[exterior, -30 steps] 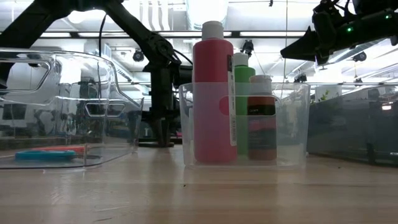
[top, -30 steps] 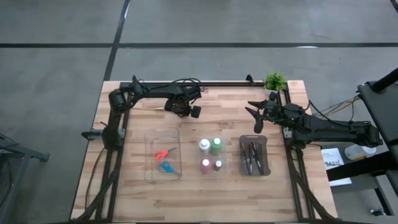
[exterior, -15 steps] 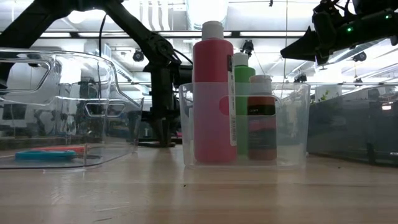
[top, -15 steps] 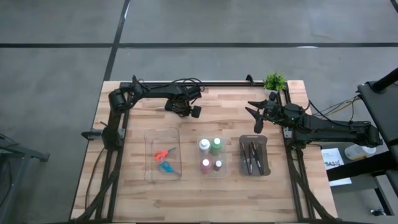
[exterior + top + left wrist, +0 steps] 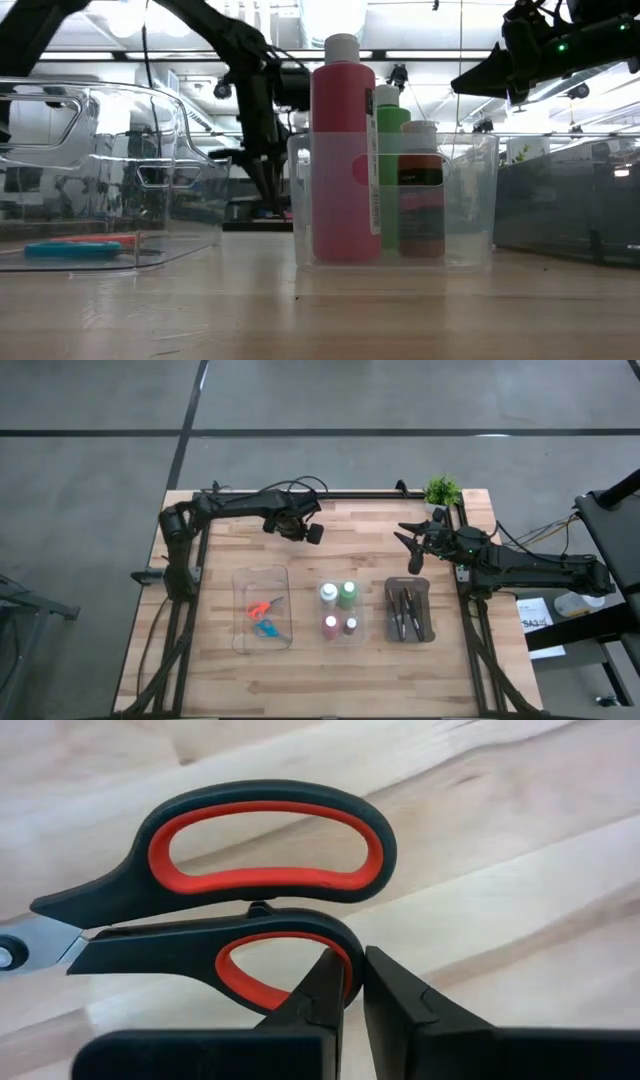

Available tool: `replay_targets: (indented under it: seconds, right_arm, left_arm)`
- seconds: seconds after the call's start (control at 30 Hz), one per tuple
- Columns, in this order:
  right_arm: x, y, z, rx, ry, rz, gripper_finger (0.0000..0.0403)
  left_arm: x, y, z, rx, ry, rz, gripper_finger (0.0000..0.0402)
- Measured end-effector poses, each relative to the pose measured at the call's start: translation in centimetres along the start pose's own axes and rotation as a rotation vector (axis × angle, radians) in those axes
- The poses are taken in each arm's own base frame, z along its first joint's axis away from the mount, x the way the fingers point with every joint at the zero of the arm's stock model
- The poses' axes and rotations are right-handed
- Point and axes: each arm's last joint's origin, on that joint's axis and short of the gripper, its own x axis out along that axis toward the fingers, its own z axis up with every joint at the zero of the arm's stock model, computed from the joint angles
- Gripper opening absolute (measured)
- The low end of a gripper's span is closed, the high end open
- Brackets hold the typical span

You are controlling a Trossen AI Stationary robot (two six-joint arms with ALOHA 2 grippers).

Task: Pick & Place Paint Supplies
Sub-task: Put the black scissors into the transparent bin

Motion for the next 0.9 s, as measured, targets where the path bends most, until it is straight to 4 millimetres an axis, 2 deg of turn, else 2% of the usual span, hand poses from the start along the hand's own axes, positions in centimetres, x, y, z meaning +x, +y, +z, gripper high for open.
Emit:
replay_targets:
  seconds: [0.2, 0.43, 0.7, 0.9]
  right_arm:
    - [0.0, 0.0, 0.0, 0.0, 0.001, 0.0, 0.0131]
    - [0.0, 0.0, 0.0, 0.0, 0.0, 0.0, 0.0131]
    - [0.0, 0.0, 0.0, 0.0, 0.0, 0.0, 0.0131]
    - [0.0, 0.0, 0.0, 0.0, 0.0, 0.0, 0.0131]
  left_arm:
    - [-4.0, -0.2, -1.0, 0.027, -0.089, -0.025, 0.0026]
    - [-10.1, -0.6, -4.2, 0.087, -0.2, -0.117, 0.0026]
    - [-16.3, -0.1, -10.6, 0.043, -0.266, -0.164, 0.0026]
    - [-18.5, -0.2, -15.5, 0.052, -0.234, -0.231, 0.0026]
